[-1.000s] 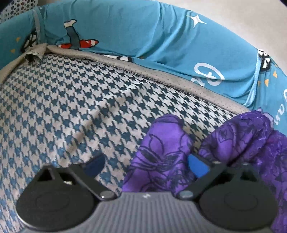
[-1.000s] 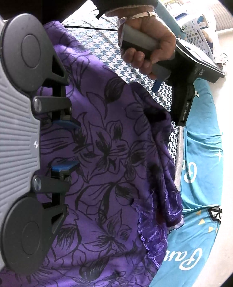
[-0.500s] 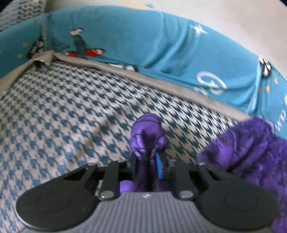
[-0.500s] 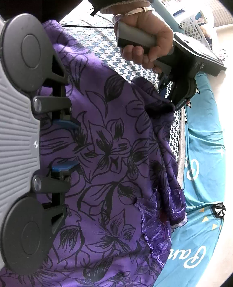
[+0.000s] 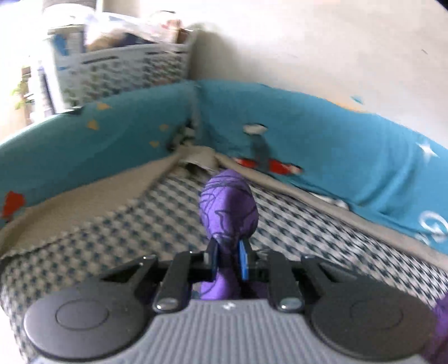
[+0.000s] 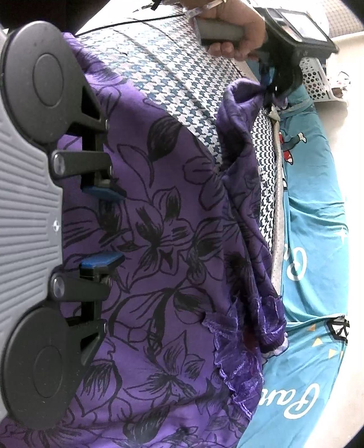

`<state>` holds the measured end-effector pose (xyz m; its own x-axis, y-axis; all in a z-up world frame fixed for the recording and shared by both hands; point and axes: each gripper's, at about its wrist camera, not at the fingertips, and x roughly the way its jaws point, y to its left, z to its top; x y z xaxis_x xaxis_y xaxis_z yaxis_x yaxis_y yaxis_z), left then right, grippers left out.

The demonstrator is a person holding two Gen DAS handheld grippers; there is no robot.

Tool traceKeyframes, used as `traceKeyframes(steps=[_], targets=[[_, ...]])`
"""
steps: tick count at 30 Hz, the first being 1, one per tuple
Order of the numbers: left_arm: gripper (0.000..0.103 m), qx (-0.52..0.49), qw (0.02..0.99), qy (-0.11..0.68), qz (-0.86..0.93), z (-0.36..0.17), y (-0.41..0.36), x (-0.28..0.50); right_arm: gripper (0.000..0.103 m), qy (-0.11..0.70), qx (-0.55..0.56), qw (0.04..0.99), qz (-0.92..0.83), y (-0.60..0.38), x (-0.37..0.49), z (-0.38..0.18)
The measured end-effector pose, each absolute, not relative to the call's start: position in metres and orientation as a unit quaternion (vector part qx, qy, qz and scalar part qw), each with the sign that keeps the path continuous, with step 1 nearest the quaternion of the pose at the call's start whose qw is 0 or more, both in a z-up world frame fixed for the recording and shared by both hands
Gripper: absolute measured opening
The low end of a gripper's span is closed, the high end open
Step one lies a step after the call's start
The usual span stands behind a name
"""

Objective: Fold clothes

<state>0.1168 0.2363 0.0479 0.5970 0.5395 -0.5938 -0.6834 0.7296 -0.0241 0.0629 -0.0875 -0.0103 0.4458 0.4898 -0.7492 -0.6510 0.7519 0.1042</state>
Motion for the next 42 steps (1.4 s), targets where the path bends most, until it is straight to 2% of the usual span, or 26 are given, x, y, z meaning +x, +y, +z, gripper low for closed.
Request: traceKeyframes(steps=[9, 17, 27, 29, 33, 38, 42], targets=[[0.013, -0.139, 0.867, 0.246, 0.411, 0.056, 0.271, 0.093, 0.04, 0.406, -0.103, 0.844, 0.336, -0.081, 0.064, -0.014], [0.01, -0.094, 0.849, 0.22, 0.472, 0.06, 0.285, 0.077, 0.04, 0.403, -0.11, 0.844, 0.337, -0.079, 0.063, -0.015], [0.013, -0.191, 0.859, 0.286, 0.38, 0.038, 0.305, 0.079, 0.04, 0.401, -0.109, 0.844, 0.339, -0.076, 0.061, -0.016], [0.019, -0.201, 0.862, 0.294, 0.361, 0.034, 0.302, 0.082, 0.04, 0.401, -0.109, 0.844, 0.339, -0.075, 0.061, -0.016], [0.024, -0.207, 0.875, 0.313, 0.305, 0.027, 0.286, 0.096, 0.04, 0.401, -0.107, 0.844, 0.34, -0.074, 0.06, -0.016], [0.037, -0.185, 0.895, 0.341, 0.221, 0.015, 0.256, 0.121, 0.041, 0.402, -0.107, 0.843, 0.341, -0.075, 0.06, -0.017], [0.043, -0.165, 0.904, 0.358, 0.167, 0.008, 0.234, 0.139, 0.041, 0.402, -0.107, 0.843, 0.342, -0.076, 0.06, -0.017]])
